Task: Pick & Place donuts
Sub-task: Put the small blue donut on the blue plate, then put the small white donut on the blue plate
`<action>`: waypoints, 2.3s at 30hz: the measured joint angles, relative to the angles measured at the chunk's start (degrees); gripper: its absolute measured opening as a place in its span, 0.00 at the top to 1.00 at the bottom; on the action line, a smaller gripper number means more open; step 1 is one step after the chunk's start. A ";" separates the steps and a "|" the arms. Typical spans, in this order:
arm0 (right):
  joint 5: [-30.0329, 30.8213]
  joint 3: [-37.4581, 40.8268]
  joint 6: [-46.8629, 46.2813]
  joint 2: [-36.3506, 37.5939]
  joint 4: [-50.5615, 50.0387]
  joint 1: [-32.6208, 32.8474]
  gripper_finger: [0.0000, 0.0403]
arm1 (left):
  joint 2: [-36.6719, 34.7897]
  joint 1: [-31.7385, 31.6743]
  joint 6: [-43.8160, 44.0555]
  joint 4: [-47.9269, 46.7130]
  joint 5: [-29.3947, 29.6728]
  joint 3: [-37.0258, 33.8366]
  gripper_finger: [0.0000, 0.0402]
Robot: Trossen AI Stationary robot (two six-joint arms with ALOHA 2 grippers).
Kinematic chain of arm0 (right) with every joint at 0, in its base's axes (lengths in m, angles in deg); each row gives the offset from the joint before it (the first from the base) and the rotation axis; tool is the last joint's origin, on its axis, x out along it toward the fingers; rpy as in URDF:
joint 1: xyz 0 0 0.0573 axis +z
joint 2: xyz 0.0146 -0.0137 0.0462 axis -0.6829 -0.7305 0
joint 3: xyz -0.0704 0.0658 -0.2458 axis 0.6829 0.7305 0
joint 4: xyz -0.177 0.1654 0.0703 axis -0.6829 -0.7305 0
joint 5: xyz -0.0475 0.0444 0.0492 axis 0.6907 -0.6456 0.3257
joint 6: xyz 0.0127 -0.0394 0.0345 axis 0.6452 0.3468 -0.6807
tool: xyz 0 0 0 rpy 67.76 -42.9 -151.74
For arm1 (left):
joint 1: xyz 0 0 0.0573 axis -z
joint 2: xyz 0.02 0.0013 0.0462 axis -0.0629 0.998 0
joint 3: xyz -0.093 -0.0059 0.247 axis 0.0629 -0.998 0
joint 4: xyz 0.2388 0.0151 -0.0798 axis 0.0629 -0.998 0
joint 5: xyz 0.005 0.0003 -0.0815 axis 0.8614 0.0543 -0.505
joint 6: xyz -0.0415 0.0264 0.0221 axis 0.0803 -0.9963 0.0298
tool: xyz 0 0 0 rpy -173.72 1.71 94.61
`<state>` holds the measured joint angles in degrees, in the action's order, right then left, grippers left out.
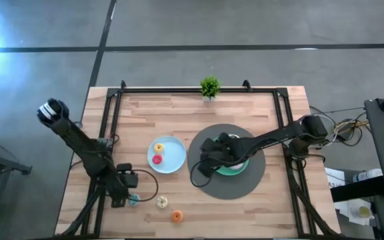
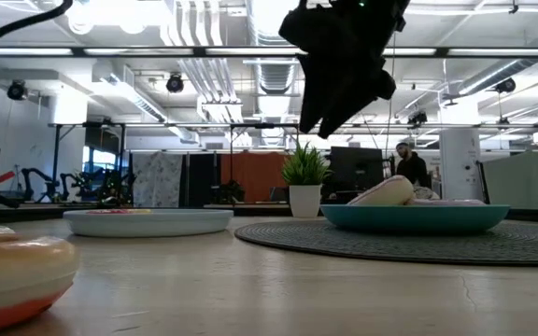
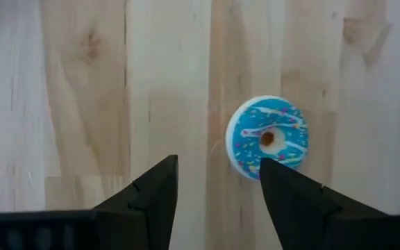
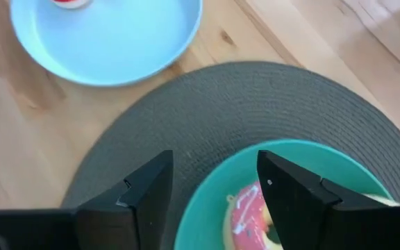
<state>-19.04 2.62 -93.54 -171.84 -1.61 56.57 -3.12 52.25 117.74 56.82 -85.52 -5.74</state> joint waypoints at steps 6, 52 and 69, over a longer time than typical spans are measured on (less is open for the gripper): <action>0.36 -1.24 1.11 -0.07 -0.14 0.00 0.50 | 2.57 0.00 0.41 4.31 -0.04 0.00 0.56; 5.79 -1.21 -5.06 4.59 -3.56 0.00 0.50 | 15.75 -57.60 -50.40 9.26 -1.16 12.05 1.00; 6.23 -1.19 -3.09 4.61 -3.50 0.42 0.50 | 11.66 -57.24 -50.20 -1.79 -0.50 16.61 0.66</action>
<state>-12.81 1.43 -96.63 -167.23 -5.11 56.99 8.55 -4.99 67.54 55.03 -86.02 10.86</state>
